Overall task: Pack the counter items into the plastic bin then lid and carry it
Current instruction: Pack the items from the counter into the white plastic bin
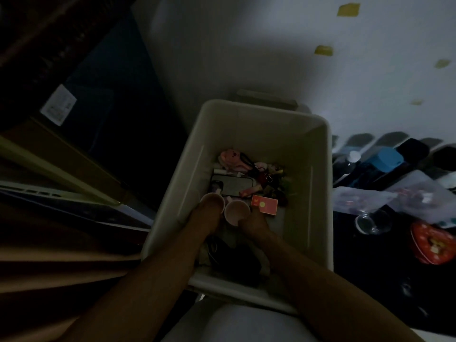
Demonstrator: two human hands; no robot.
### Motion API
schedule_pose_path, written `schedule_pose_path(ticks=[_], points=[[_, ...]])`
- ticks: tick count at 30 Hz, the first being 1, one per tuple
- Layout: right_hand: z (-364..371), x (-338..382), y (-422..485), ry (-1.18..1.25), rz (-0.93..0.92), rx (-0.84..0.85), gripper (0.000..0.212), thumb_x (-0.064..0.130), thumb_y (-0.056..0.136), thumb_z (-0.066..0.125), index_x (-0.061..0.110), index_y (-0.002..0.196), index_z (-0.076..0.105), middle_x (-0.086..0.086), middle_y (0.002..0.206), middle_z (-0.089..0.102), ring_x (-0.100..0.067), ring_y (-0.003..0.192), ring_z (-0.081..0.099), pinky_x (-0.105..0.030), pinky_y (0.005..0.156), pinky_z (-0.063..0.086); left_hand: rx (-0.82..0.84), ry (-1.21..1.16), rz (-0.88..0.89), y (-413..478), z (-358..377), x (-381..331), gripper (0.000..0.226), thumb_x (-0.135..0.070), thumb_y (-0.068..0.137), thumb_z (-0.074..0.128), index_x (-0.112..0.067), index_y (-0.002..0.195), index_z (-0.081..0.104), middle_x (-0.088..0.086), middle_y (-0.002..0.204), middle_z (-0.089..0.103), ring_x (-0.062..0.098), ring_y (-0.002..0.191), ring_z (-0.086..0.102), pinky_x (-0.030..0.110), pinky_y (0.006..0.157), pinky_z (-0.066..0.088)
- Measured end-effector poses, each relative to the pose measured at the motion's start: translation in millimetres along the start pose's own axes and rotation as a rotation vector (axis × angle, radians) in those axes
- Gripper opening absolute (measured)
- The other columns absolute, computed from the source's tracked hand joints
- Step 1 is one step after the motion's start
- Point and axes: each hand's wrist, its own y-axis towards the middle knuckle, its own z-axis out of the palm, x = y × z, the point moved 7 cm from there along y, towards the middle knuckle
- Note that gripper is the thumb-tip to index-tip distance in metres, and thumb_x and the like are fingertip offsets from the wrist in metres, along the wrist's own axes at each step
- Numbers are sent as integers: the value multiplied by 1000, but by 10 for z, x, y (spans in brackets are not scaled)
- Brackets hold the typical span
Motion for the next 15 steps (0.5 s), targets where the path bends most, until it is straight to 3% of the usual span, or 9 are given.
schedule_pose_path(ticks=[1,3,5,7,9,11,15], points=[[-6,16,-35,-1,26,6,47,5,90,62,2,133,44,-18,132,53,-33,120,52,-32,82,45,-9,47,38,-22,-16,-29,106,-30,85,69,-17,156,-10,16,159,23,35,135,40,42,111,36],[-40,61,-94,-38,56,22,49,12,92,61,2,136,42,-17,136,51,-32,122,52,-35,89,46,-43,73,114,-101,-64,-112,74,-29,94,58,-6,153,20,13,160,22,34,133,42,41,108,38],[-54,151,-152,-45,16,82,43,16,95,58,3,135,48,-15,136,54,-31,123,53,-33,93,45,-116,77,139,-171,-141,-139,48,-28,99,49,-9,143,43,5,159,25,32,131,45,39,105,41],[-78,217,-210,15,-19,122,36,18,94,58,5,128,56,-6,131,59,-28,121,56,-31,91,46,-200,72,159,-206,-211,-141,38,-30,98,50,-10,129,57,11,153,38,31,119,54,37,97,46],[-157,245,-263,45,-36,74,37,28,94,61,6,124,56,-3,125,59,-28,116,58,-29,87,49,-228,82,175,-306,-242,-173,36,-34,98,48,-9,121,61,14,149,43,33,113,58,38,92,48],[-241,301,-271,38,-114,24,49,41,89,66,6,123,59,-7,121,63,-25,111,61,-29,82,52,-254,95,192,-404,-312,-250,40,-39,99,47,-12,126,59,16,137,55,32,111,60,37,89,49],[-461,469,-408,3,-243,40,45,31,85,71,6,120,56,-7,104,62,-22,97,60,-20,70,48,-263,41,258,-596,-412,-441,35,-43,95,52,-17,115,62,11,119,64,28,102,63,36,84,52]])
